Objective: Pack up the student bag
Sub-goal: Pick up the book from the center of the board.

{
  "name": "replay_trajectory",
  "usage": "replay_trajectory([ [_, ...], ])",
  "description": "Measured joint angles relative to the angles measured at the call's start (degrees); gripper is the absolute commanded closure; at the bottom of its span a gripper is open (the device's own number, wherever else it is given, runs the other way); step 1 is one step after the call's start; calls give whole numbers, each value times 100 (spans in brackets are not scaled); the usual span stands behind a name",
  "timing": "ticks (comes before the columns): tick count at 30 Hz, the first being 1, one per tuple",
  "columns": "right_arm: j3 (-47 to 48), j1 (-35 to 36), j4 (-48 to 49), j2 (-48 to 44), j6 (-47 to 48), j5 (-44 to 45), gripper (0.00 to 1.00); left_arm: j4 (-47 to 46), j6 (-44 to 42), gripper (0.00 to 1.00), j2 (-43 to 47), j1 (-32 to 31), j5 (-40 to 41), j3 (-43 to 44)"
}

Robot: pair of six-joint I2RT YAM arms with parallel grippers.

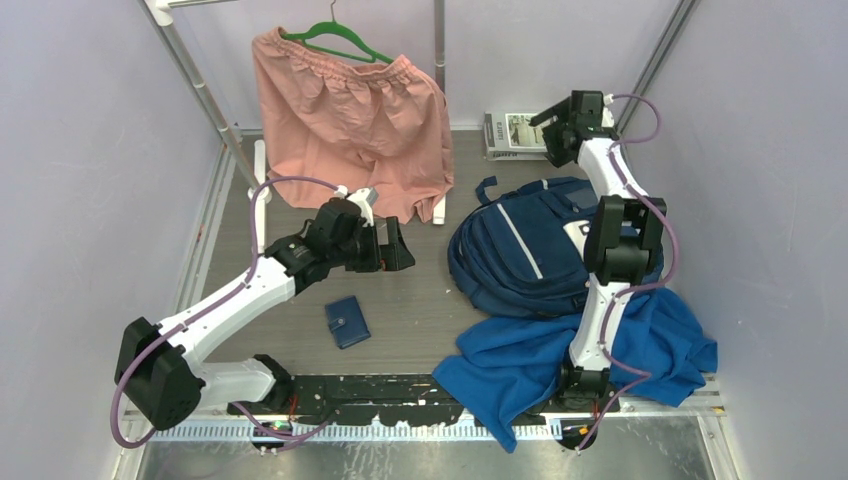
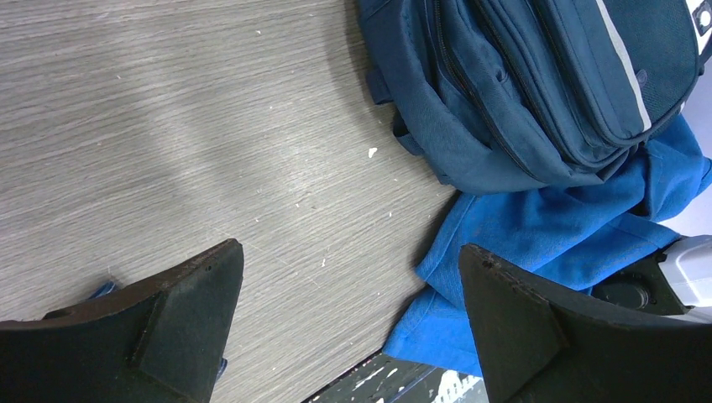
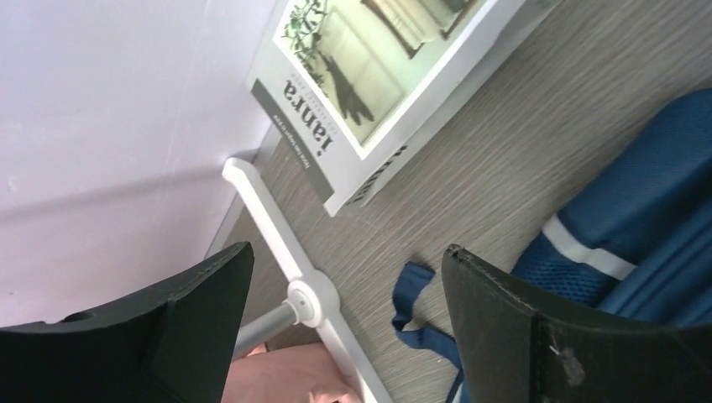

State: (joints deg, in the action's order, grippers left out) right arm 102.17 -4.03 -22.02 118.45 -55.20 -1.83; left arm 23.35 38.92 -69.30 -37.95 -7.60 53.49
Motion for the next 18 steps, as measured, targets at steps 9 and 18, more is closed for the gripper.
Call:
replay_trajectory([
  [9, 739, 22, -116, 664, -975, -221, 14, 0, 7, 0, -57, 0, -2, 13],
  [18, 1110, 138, -337, 1849, -1860, -66, 14, -7, 0, 0, -103, 0, -17, 83],
])
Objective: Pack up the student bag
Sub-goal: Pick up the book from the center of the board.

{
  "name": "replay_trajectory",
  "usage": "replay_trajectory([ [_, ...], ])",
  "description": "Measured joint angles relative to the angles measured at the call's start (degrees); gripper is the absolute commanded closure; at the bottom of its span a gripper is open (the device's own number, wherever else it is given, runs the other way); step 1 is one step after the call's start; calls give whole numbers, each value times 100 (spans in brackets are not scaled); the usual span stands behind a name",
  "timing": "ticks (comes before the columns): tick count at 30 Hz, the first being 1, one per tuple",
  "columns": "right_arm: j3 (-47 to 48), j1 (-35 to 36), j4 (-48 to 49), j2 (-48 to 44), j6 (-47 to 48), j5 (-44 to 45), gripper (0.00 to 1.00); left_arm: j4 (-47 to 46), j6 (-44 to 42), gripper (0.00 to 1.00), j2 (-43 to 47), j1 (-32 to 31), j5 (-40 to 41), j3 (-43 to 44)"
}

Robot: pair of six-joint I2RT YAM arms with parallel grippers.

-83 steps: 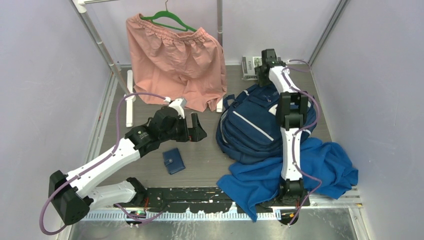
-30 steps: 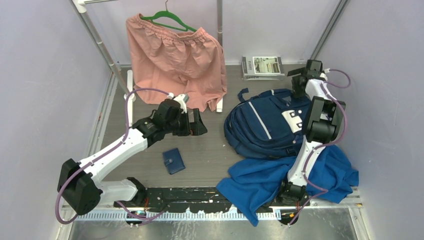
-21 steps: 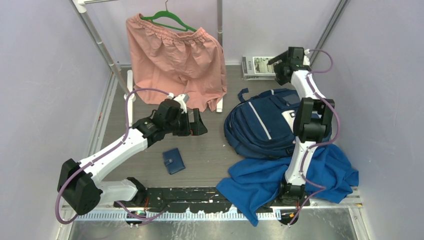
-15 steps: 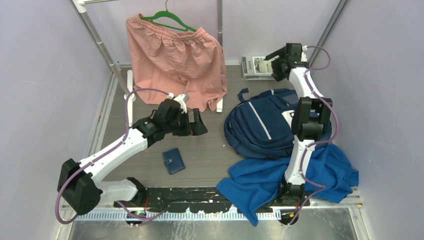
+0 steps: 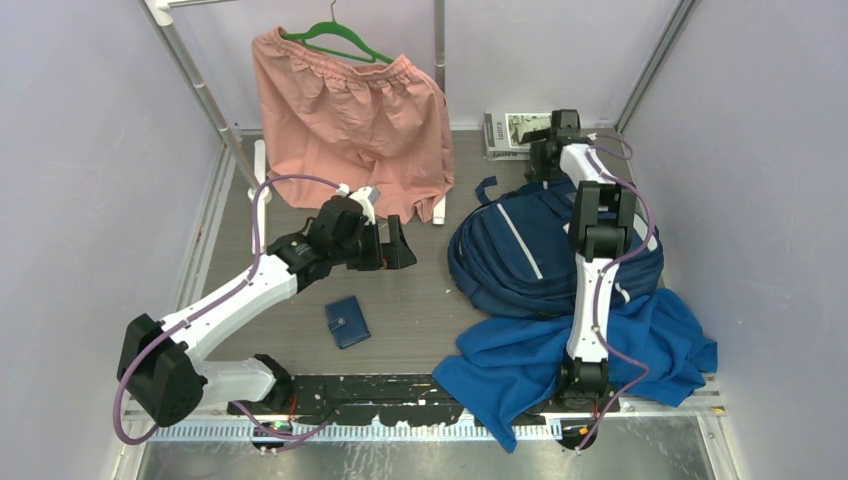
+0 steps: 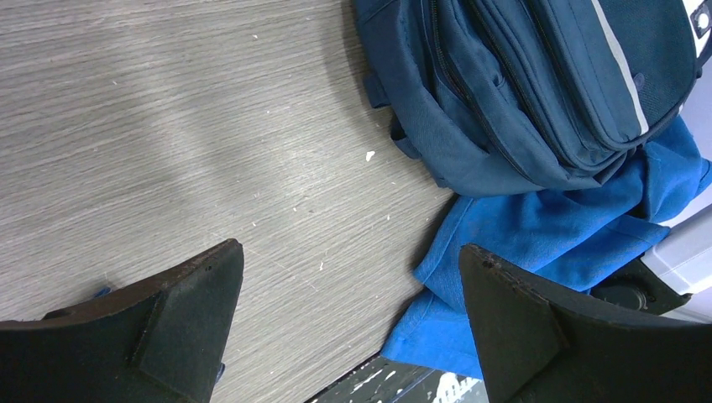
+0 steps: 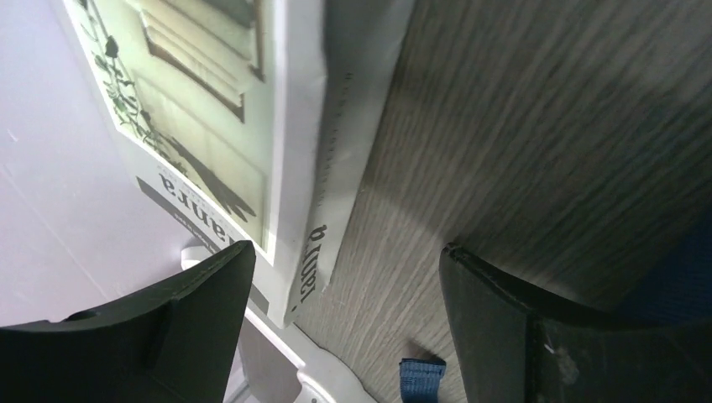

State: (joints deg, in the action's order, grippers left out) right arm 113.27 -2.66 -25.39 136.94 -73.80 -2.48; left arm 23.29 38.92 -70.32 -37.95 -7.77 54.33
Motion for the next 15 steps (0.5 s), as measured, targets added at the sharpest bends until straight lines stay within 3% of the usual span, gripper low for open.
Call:
replay_trajectory([
  [11, 426, 81, 190, 380, -754, 280, 14, 13, -33, 0, -31, 22, 4, 0],
  [15, 326, 105, 424, 391, -940, 308, 20, 15, -42, 0, -31, 48, 7, 0],
])
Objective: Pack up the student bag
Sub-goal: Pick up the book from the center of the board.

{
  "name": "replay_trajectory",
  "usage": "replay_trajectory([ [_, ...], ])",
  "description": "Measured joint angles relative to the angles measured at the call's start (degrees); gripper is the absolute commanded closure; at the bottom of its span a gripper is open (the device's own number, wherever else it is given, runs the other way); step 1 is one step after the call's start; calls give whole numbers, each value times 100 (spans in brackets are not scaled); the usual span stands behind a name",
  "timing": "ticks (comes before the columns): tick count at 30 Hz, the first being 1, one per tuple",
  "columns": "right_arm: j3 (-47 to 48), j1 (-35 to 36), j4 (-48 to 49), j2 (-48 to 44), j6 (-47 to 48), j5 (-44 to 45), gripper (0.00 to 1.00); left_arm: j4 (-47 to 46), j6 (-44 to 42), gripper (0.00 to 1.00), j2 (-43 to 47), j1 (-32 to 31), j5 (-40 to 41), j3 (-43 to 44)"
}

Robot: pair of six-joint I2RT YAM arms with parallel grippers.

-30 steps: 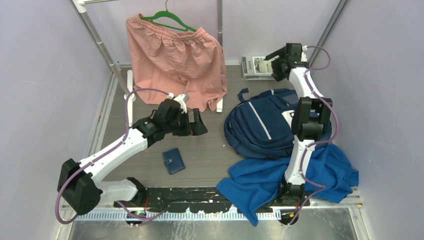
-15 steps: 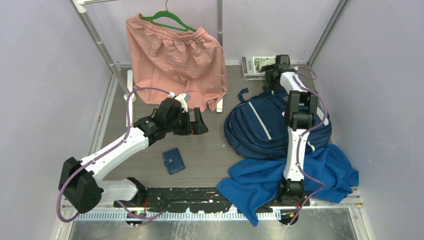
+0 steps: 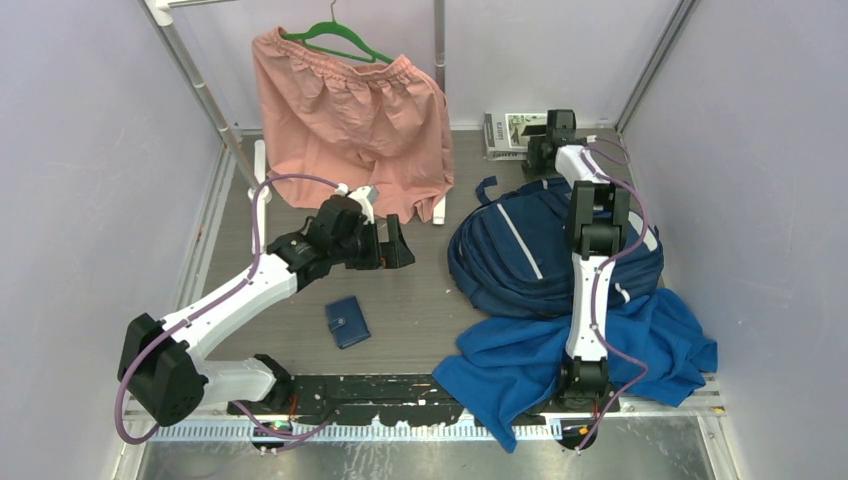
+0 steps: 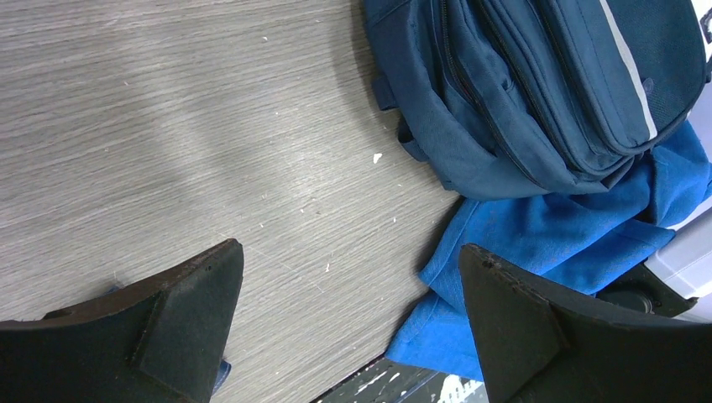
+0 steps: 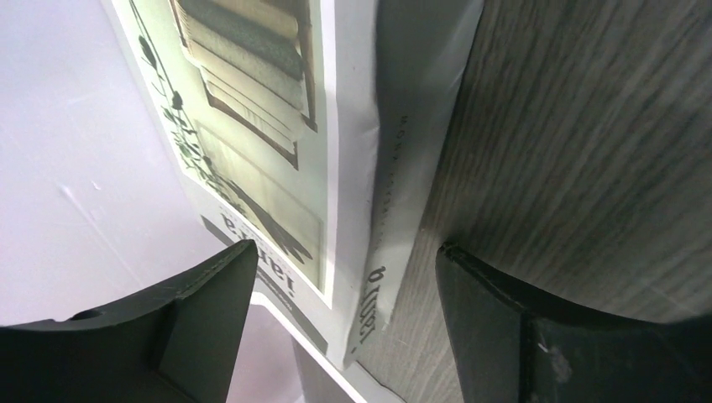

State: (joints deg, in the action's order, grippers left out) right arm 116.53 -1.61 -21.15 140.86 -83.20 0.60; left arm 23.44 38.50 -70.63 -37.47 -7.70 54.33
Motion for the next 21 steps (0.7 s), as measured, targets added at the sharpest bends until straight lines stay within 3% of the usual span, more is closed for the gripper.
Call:
replay_trajectory([
  [11, -765, 4, 940, -164, -133, 140, 62, 7, -2, 0, 0, 22, 11, 0],
  [14, -903, 7, 1043, -243, -129, 153, 79, 7, 0, 0, 0, 28, 11, 0],
  [16, -1027, 4, 1097, -330, -151, 170, 98, 4, 0, 0, 0, 33, 11, 0],
  [21, -1480, 4, 1460, -599, -173, 225, 99, 4, -2, 0, 0, 37, 11, 0],
])
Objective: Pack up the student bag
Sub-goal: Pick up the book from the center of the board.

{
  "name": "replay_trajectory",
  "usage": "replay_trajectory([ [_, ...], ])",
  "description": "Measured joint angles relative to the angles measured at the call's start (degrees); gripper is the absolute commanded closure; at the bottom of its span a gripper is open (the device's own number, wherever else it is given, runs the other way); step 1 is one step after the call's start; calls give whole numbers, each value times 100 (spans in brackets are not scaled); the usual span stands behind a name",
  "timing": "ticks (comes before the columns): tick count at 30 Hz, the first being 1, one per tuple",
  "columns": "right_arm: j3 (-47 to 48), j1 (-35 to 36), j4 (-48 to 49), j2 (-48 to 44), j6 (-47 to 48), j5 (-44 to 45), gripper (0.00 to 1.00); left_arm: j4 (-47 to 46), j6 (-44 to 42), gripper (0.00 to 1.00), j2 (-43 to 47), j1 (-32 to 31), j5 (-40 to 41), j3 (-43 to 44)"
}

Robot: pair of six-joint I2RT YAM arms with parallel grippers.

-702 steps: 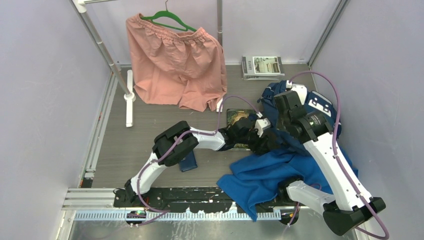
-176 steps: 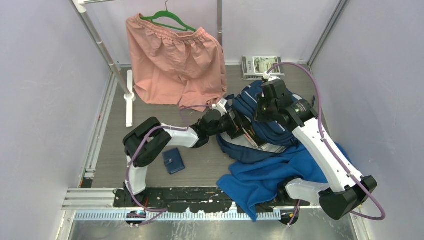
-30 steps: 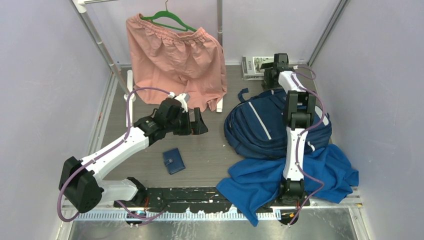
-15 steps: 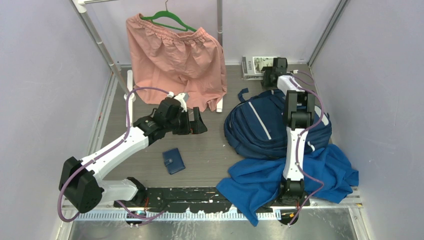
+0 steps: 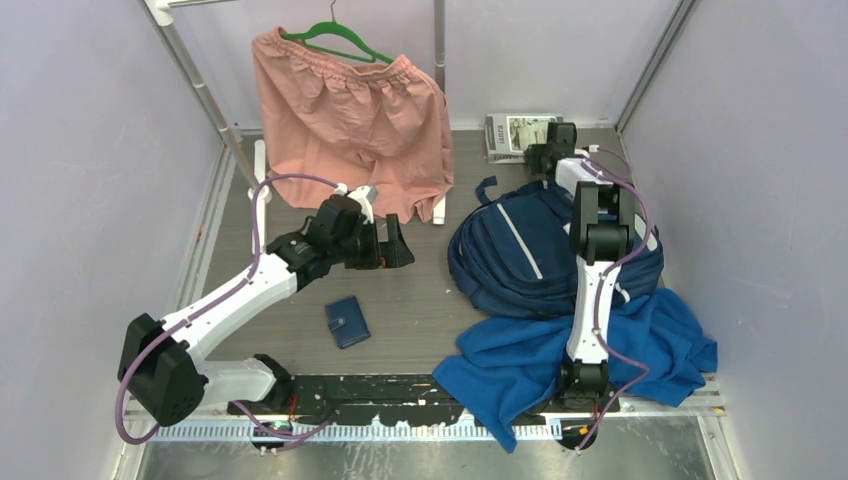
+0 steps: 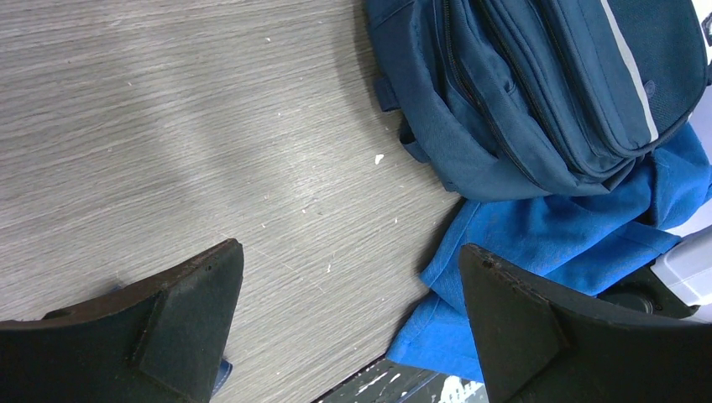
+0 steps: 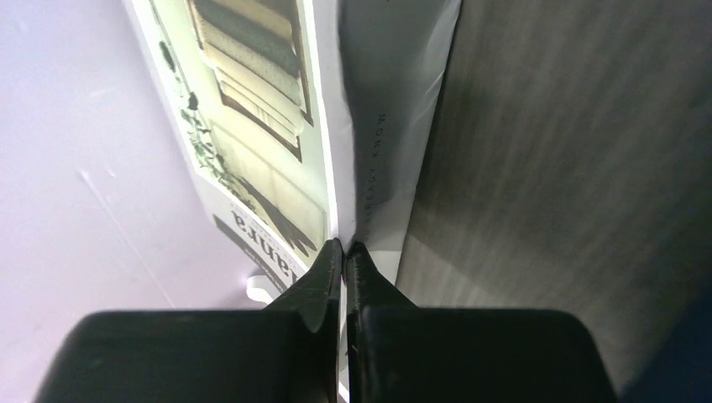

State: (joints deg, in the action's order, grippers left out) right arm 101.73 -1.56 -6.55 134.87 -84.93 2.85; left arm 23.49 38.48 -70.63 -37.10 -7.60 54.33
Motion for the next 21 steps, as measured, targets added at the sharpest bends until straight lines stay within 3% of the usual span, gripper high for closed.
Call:
replay_trajectory([
  [11, -1582, -46, 323, -1108, 162, -13, 99, -11, 7, 0, 0, 0, -20, 0],
  [21, -1810, -131, 319, -2035, 839, -444, 99, -11, 52, 0, 136, 2, -101, 0],
])
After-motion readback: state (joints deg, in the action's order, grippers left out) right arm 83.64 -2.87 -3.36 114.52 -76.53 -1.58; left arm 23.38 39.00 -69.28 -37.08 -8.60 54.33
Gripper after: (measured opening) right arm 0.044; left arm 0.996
